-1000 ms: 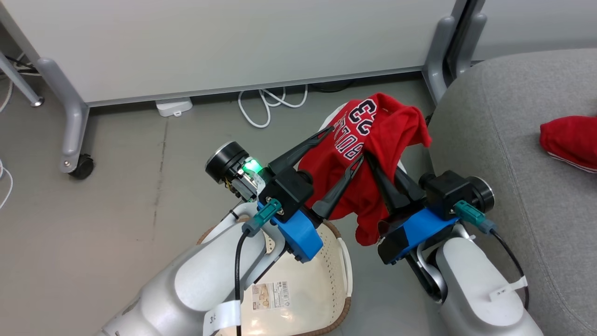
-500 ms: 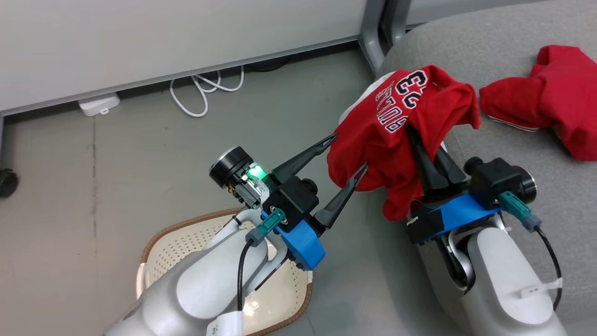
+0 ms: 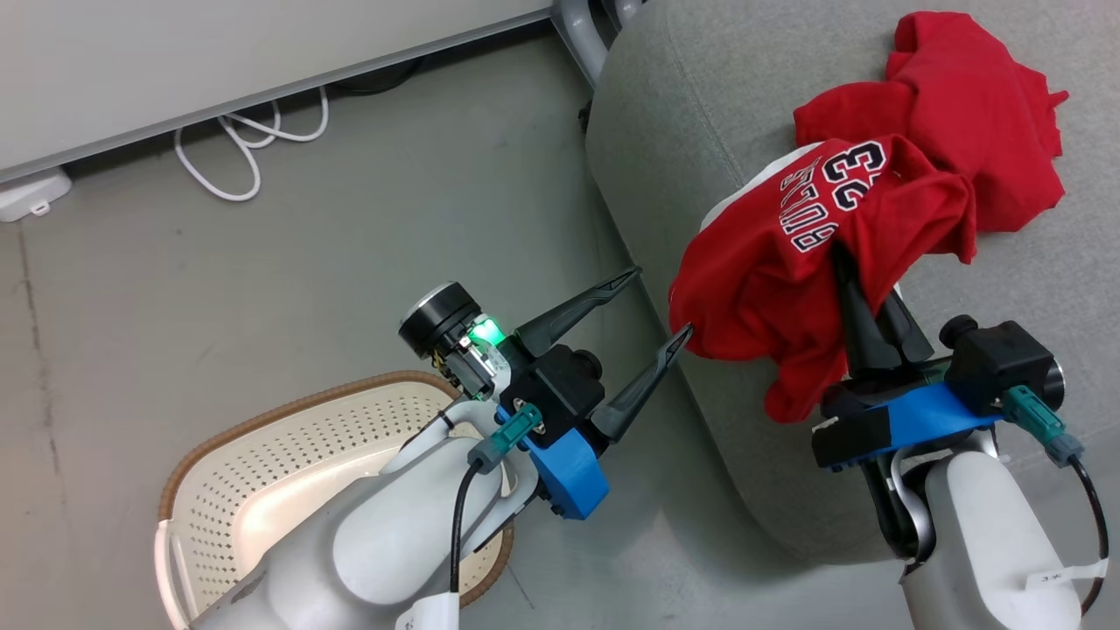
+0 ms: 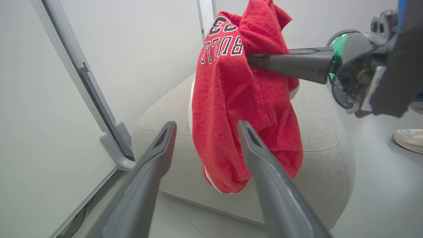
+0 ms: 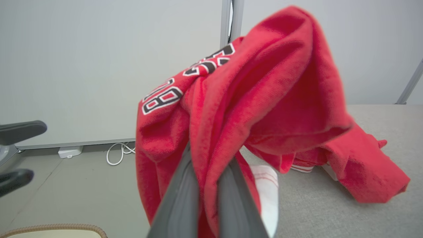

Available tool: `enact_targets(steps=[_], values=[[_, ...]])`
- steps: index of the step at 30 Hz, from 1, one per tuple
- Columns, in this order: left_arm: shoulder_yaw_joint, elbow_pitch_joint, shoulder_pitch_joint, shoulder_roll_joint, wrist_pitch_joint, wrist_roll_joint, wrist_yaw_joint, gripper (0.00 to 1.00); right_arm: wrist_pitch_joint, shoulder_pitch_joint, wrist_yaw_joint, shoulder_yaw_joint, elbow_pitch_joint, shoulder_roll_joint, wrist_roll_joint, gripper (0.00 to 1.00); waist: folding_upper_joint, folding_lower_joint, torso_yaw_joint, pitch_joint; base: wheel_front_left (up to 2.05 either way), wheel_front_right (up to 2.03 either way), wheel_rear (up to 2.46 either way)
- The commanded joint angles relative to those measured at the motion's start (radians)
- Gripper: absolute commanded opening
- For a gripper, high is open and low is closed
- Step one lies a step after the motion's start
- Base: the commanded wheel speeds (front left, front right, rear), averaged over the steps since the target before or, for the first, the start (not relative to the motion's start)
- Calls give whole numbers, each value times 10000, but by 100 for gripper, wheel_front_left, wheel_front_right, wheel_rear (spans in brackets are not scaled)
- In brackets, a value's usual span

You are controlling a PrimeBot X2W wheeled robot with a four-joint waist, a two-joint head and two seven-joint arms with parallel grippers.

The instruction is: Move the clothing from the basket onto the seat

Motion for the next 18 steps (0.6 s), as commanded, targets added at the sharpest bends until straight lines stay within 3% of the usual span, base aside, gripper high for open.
enact_targets(steps=[1,11,18], values=[[-1,22,-18,52,-42,81,3,100,-6,124,1,-45,-83,14,58,0,0,0,-202,154,0,0,0],[-142,66,-193,55,-43,109,-102,100,-6,408,1,-386,-377,15,269,0,0,0,-322,366,0,0,0],[-72,15,-420,116,-34,137,-58,100,-6,-334,1,-411,-663,14,99,0,0,0,-160,666,0,0,0]])
